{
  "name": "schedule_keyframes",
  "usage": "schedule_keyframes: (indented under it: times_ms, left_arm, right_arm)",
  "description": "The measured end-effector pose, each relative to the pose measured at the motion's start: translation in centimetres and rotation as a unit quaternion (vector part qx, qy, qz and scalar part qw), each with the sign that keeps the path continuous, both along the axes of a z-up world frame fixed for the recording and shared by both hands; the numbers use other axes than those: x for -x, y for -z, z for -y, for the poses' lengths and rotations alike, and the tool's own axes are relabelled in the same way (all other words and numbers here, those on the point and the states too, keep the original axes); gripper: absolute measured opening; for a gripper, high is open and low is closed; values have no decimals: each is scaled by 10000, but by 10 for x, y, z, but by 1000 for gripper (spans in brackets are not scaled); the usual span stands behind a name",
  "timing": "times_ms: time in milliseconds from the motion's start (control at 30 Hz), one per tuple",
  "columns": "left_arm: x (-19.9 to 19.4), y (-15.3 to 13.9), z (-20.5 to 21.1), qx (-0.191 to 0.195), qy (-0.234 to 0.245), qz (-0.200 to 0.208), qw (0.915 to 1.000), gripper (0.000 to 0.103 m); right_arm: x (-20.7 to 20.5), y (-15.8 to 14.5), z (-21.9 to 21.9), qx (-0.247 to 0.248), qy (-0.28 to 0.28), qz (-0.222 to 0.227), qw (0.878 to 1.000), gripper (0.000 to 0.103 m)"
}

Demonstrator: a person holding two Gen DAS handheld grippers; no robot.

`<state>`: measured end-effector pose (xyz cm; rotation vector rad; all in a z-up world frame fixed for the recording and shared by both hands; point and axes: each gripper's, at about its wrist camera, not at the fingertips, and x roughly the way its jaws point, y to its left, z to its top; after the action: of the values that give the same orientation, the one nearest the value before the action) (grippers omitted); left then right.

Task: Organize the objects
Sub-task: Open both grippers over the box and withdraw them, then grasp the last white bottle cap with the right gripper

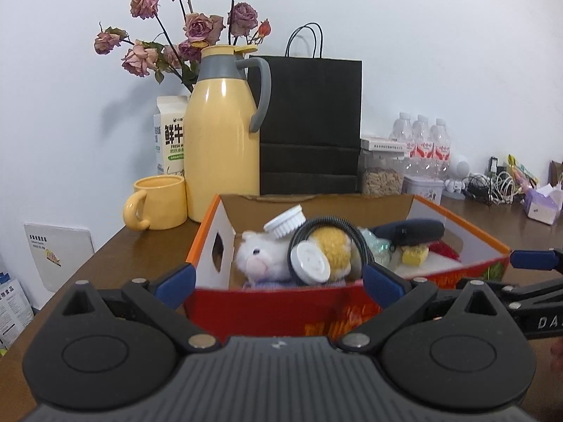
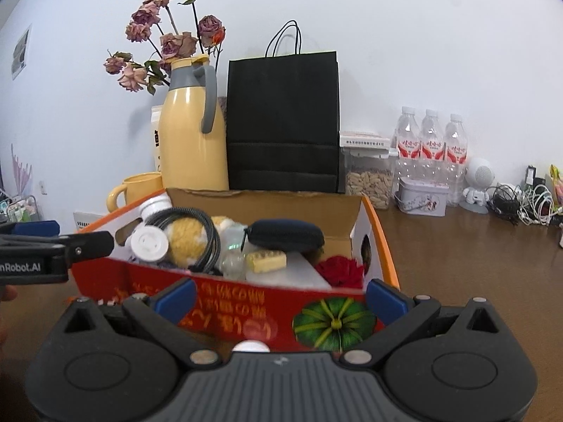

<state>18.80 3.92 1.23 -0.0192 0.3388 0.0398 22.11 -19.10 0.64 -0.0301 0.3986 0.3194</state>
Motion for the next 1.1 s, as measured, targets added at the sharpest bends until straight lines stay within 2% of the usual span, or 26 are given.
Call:
schedule_keyframes:
  times_ms: [333,700,867,1100]
  left_arm:
    - [19,15,-8,124,-143,-263,9995,103]
    - [34,22,0,-12,-110,-429,9990,103]
    - [37,23,-5,139,-177,-541,9983,103]
    - [35,24,-8,201,-253,-635,9975,103]
  right_arm:
    - [20,10,2,11,14,-178,9998,103]
    - [35,16,-1,106,-48,-276,9996,103]
    - [34,17,1,69,-22,-393,9992,103]
    - [19,23,2,13,46,-900,9959,103]
